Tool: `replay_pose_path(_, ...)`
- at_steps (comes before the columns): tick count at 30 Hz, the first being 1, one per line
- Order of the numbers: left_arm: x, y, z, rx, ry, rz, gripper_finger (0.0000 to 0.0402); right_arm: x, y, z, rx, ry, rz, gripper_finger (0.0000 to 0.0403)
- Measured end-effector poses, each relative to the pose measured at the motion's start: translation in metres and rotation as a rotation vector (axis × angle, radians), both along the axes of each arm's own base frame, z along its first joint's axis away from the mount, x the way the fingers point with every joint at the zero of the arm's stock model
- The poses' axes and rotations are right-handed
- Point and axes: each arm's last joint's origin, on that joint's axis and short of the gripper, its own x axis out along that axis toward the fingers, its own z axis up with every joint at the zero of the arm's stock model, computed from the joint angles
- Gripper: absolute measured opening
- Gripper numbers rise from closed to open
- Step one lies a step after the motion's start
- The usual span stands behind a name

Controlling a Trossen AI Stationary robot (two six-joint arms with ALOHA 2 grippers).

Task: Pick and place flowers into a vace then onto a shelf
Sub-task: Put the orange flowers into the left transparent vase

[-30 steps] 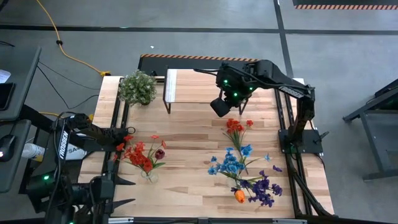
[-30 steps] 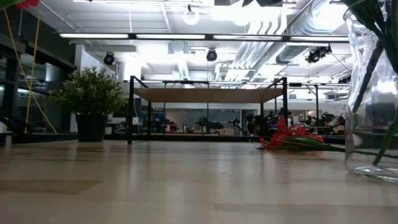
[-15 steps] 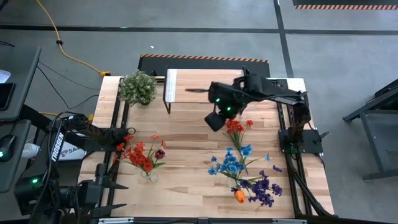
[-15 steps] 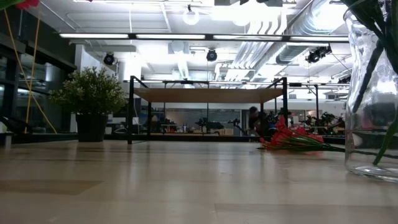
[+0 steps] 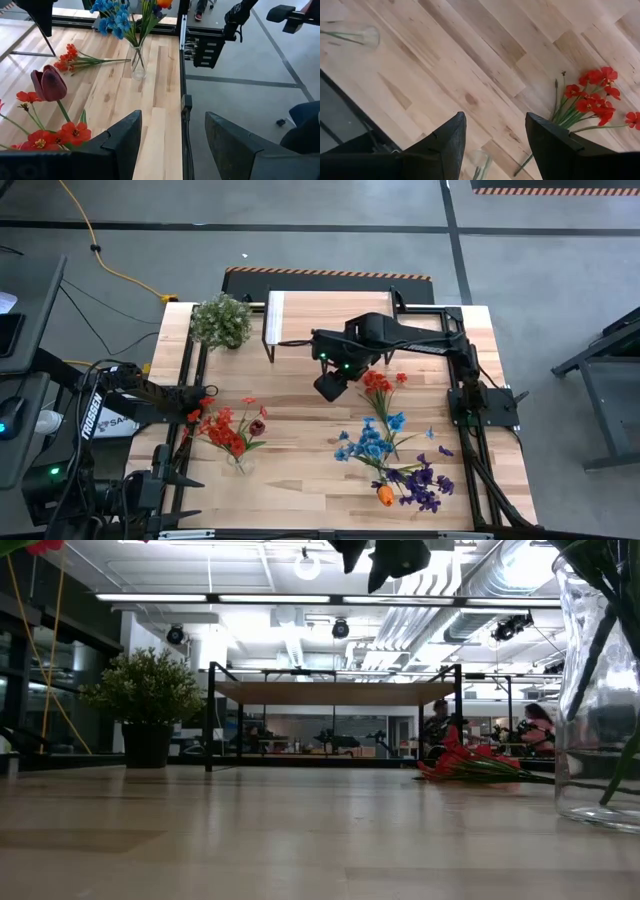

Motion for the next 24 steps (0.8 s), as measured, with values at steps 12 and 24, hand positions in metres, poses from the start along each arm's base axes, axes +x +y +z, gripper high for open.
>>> replay_pose_path(12, -0.011, -0.002, 0.001, 0.001, -0.012, -0.036, 0.0250, 0.014, 0.000, -0.021, -0.011, 0.057, -0.011, 0.0195)
replay_pose_path(24, -0.012, -0.002, 0.001, -0.004, 0.000, -0.042, 0.0250, -0.041, 0.021, -0.114, 0.057, 0.527, -0.076, 0.0195)
